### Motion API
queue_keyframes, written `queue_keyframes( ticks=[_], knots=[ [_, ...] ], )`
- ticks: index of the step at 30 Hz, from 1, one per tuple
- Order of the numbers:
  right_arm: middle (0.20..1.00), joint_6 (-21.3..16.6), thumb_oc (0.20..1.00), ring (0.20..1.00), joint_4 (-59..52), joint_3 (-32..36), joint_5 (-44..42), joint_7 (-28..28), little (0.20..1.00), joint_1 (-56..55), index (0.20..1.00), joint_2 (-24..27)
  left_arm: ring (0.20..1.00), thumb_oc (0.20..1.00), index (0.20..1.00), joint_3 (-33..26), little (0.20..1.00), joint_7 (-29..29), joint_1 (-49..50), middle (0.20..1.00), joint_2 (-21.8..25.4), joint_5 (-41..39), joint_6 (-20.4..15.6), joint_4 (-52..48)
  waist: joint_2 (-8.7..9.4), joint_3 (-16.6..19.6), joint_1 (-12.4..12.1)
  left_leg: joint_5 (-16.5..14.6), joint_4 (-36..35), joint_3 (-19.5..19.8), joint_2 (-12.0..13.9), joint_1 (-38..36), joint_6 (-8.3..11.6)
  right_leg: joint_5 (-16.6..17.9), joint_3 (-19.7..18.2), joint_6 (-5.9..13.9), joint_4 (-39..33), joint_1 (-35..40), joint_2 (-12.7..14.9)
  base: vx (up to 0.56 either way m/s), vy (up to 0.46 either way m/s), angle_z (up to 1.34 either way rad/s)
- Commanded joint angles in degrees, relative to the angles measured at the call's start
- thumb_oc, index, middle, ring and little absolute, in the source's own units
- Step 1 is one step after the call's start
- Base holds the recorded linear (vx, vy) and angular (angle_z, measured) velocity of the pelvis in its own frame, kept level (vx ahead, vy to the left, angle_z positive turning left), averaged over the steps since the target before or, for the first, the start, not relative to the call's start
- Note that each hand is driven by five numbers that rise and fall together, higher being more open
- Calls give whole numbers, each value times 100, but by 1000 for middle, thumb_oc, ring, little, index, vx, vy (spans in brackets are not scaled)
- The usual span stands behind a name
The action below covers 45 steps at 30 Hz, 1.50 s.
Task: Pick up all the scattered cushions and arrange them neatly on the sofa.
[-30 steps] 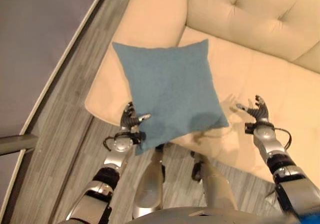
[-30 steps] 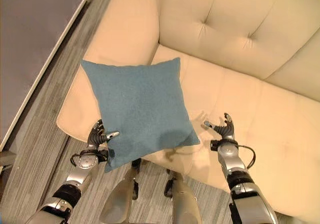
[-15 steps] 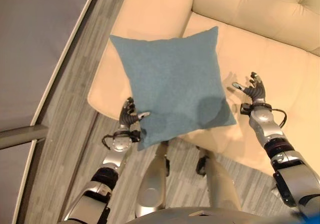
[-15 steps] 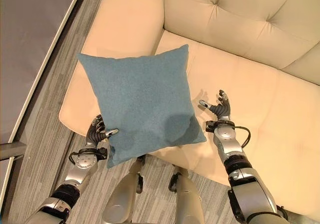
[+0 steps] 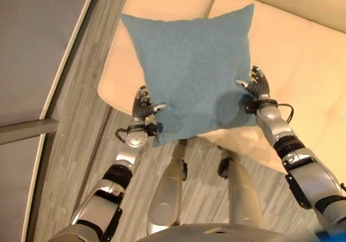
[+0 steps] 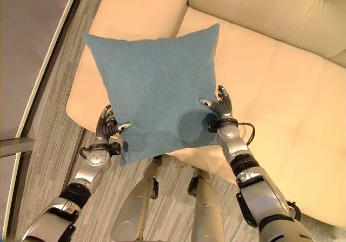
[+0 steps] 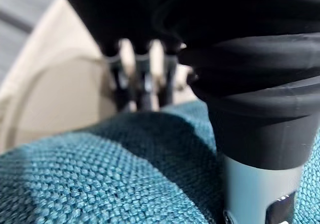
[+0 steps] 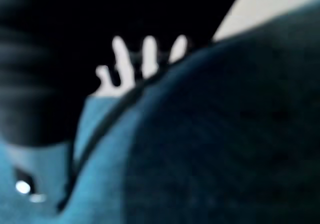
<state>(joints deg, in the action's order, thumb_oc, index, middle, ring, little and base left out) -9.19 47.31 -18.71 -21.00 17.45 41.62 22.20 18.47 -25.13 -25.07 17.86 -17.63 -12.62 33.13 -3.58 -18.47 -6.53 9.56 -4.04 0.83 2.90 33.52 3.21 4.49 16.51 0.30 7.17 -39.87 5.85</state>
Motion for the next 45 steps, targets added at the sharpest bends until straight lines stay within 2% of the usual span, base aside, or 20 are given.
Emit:
queue_keyframes(
  ticks=[1,5,6,7,8,9,14,15,17,25,26,27,28,29,35,36,39,41,42,45],
  knots=[
    [1000,-176,1000,1000,-76,-527,319,-35,1000,72,1000,-356,1000,1000,1000,322,1000,17,-714,1000,-555,-116,-69,21,-51,-12,89,-162,-96,-1,-70,-293,372,-337,-204,581,0,361,54,-10,-8,3],
    [1000,-311,1000,1000,-240,-371,24,42,1000,8,1000,-691,1000,1000,1000,360,1000,-59,-712,1000,-717,-237,-64,155,-18,-9,116,-178,-96,36,-85,-298,373,-311,-183,580,-68,405,31,-2,-6,3],
    [856,-342,856,856,-309,-321,-56,66,856,-5,856,-757,1000,1000,1000,367,1000,-61,-669,1000,-755,-274,-50,198,-8,-7,124,-189,-96,41,-82,-317,377,-299,-175,583,-92,428,28,0,0,0],
    [316,-371,316,316,-380,-316,-88,82,316,-57,316,-810,1000,1000,1000,382,1000,-49,-617,1000,-792,-305,-44,230,-1,-4,135,-199,-96,39,-81,-340,375,-291,-173,584,-122,466,22,0,0,0],
    [200,-446,200,200,-513,-304,-205,86,200,-151,200,-944,881,881,881,421,881,-37,-522,881,-886,-401,-31,311,36,-3,156,-223,-96,25,-76,-433,374,-278,-179,584,-170,599,12,0,0,0],
    [200,-483,200,200,-571,-284,-253,97,200,-176,200,-991,200,200,200,434,200,-33,-513,200,-936,-449,-23,373,52,6,168,-234,-96,24,-74,-486,374,-276,-179,581,-195,666,3,0,0,0],
    [200,-574,200,200,-936,-151,-235,285,200,-577,200,-1150,200,200,200,439,200,-91,-328,200,-1035,-475,1,394,171,64,247,-326,-96,8,-35,-854,373,-262,-177,583,-311,1122,-12,13,16,8],
    [200,-565,200,200,-1056,-122,-185,293,200,-787,200,-1194,200,200,200,426,200,-121,-234,200,-1076,-487,4,321,220,61,280,-224,-96,-22,-41,-964,336,-114,-134,541,-374,1276,15,-14,40,4],
    [200,-542,200,200,-1109,-113,-115,309,200,-911,200,-1182,200,200,200,410,200,-128,-167,200,-1092,-519,0,256,254,85,302,-249,-96,-32,-26,-1078,330,-113,-133,542,-398,1401,11,7,17,0],
    [200,-407,200,200,-1423,68,-16,118,200,-1900,200,-1060,200,200,200,226,200,-87,435,200,-1094,-649,23,-234,472,312,469,-541,-96,-229,-20,-2119,205,-196,-244,570,-574,2498,-3,71,39,-7],
    [200,-396,200,200,-1467,121,-7,91,200,-2014,200,-1038,200,200,200,190,200,-55,556,200,-1076,-664,31,-321,490,355,493,-574,-96,-265,-30,-2240,169,-205,-300,574,-587,2605,-10,70,136,-20],
    [200,-363,200,200,-1619,189,51,-8,200,-2268,200,-1000,200,200,200,75,200,76,919,200,-1014,-744,44,-596,553,478,525,-774,50,-314,-84,-2518,47,-202,-546,601,-692,2872,-57,67,137,-20],
    [200,-362,200,200,-1619,189,52,-8,200,-2267,200,-1001,200,200,200,75,200,76,919,200,-1012,-744,45,-597,557,491,528,-765,52,-312,-89,-2498,45,-191,-545,602,-698,2857,-53,57,201,-49],
    [200,-339,200,200,-1750,278,73,-113,200,-2479,200,-994,200,200,200,23,200,196,1168,200,-942,-744,77,-801,591,582,540,-945,219,-332,-130,-2651,-20,-160,-746,638,-773,3010,-78,10,95,-56],
    [200,-283,200,200,-2100,450,301,-266,200,-2887,200,-929,200,200,200,-123,200,447,1659,200,-783,-680,136,-1152,645,881,599,-1181,339,-468,-243,-2972,-159,-25,-1146,797,-826,3185,-51,18,174,-53],
    [200,-276,200,200,-2228,473,383,-326,200,-2957,200,-918,200,200,200,-163,200,481,1799,200,-718,-614,158,-1268,634,921,628,-1281,375,-553,-297,-3143,-229,35,-1323,893,-730,3194,-25,-28,136,-51],
    [200,-259,200,200,-2360,485,467,-378,200,-3012,200,-915,200,200,200,-209,200,524,1901,200,-653,-535,191,-1381,640,988,625,-1336,356,-688,-342,-3285,-301,63,-1422,981,-571,3132,0,-51,169,-64],
    [200,-244,200,200,-2475,498,578,-436,200,-3038,200,-908,200,200,200,-227,200,576,1971,200,-622,-465,220,-1427,618,970,604,-1388,395,-860,-333,-3412,-349,36,-1323,1049,-262,3062,27,-67,113,-93],
    [200,-229,200,200,-2507,509,670,-462,200,-3057,200,-916,200,200,200,-221,200,604,2065,200,-581,-387,238,-1514,578,965,537,-1433,432,-1006,-287,-3554,-375,19,-903,1071,-88,3054,211,-21,15,-77],
    [200,-220,200,200,-2538,541,729,-448,200,-3107,200,-910,200,200,200,-199,200,642,2113,200,-565,-330,278,-1516,530,958,524,-1414,410,-1030,-221,-3670,-388,-56,-643,1030,112,3096,357,-33,-52,-66]
  ],
)
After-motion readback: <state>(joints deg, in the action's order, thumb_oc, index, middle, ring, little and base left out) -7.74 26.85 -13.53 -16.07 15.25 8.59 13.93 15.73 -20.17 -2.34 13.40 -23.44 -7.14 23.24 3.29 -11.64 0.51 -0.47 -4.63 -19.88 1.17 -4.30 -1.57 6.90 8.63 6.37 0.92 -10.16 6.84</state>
